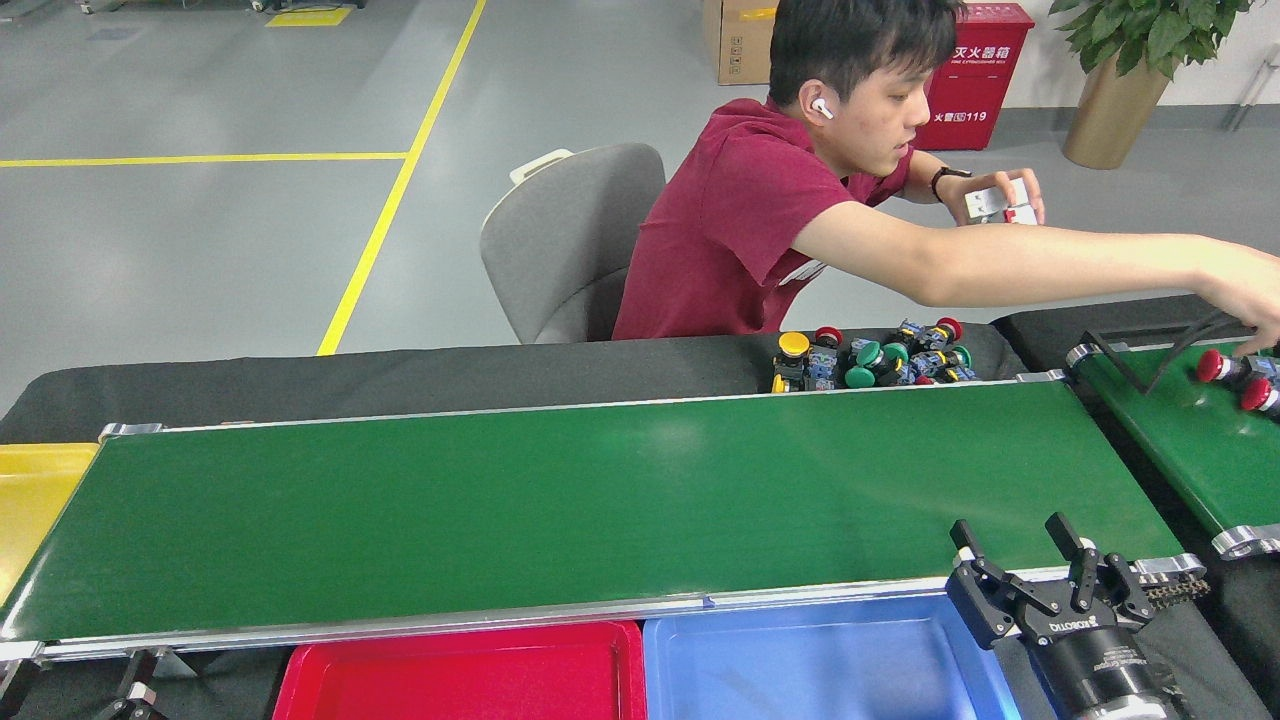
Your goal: Pick switch part from conveyor to tray
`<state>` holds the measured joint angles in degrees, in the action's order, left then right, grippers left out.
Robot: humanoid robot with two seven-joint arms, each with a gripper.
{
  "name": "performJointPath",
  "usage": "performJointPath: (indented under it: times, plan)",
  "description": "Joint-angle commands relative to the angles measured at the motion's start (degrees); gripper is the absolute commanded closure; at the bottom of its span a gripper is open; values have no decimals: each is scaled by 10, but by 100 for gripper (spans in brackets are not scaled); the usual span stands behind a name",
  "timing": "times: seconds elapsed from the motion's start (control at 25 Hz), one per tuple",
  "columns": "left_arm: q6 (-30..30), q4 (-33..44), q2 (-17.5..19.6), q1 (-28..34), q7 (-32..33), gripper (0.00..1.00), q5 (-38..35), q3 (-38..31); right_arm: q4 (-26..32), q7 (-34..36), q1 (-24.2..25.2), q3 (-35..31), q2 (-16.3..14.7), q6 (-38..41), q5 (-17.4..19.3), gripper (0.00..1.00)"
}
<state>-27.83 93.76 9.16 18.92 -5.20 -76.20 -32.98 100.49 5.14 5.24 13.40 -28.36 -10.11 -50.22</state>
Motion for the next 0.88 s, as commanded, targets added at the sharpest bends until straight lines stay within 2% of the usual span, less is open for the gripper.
performJointPath:
  times: [0.0,0.32,0.44,0.84]
  plan:
    - [-2,10,2,0,-7,0,2,0,5,9,-8,-7,-5,1,-1,1]
    - [-2,8,2,-7,-6,0,4,0,1,8,-9,-8,2,0,-1,1]
    - [-2,9,1,-10,-6,0,4,0,2,6,-9,-8,20,0,-1,1]
    - [-13,8,3,-10,-6,0,4,1,2,4,-31,-7,16,-8,-6,1]
